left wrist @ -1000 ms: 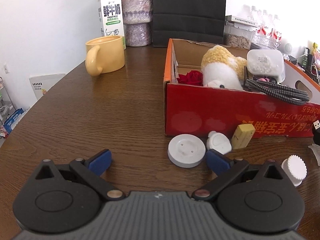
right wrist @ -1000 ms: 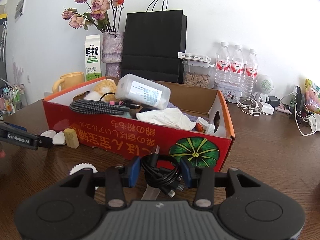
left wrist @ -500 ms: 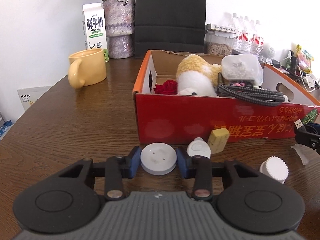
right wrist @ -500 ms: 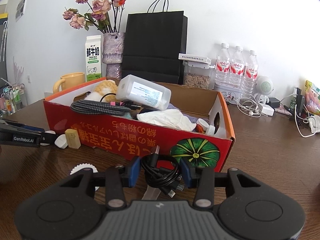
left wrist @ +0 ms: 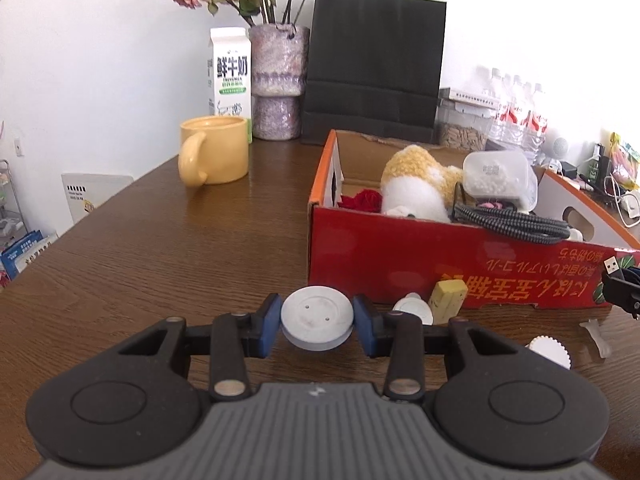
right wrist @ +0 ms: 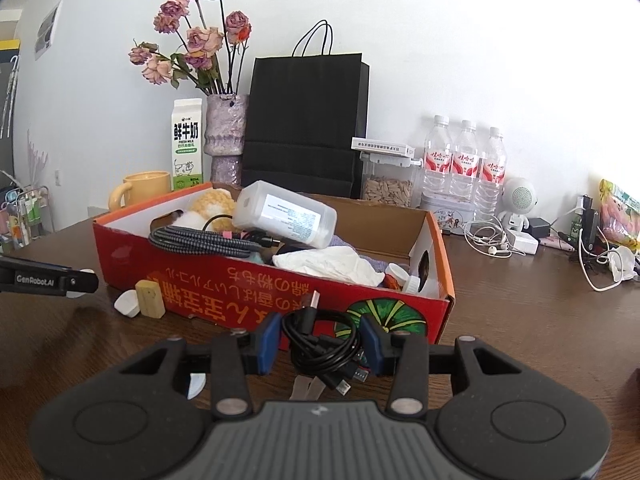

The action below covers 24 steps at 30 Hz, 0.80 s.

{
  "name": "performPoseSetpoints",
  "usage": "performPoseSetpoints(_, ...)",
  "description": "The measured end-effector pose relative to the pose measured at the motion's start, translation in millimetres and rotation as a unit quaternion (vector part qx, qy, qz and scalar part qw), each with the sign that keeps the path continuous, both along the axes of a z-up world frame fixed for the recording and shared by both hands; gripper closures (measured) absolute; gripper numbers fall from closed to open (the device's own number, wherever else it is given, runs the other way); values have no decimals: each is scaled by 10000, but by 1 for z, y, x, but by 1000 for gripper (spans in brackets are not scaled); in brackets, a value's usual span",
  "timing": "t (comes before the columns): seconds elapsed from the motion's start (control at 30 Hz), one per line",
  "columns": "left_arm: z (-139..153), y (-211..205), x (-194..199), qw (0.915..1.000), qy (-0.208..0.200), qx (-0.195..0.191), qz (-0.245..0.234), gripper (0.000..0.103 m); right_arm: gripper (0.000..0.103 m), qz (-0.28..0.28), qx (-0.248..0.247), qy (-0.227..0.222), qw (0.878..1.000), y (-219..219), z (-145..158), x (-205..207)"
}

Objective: Organize objects
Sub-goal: 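Lift the cable and lid and carry them over the box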

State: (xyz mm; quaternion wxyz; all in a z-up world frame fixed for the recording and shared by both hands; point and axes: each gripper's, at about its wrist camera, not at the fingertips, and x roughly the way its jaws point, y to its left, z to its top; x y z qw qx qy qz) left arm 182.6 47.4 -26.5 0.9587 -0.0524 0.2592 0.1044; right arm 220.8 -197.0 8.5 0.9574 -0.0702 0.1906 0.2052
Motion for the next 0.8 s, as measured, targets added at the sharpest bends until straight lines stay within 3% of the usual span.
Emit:
performPoseSetpoints(0.4,46,-23,-11,9962,-812,181,-273,63,61,62,317,-528,9981,-4,20,-12)
performPoseSetpoints(0.8,65,-48,28,9921,-1057,290,-604,63,61,226,432,-785,9957,20,48,16)
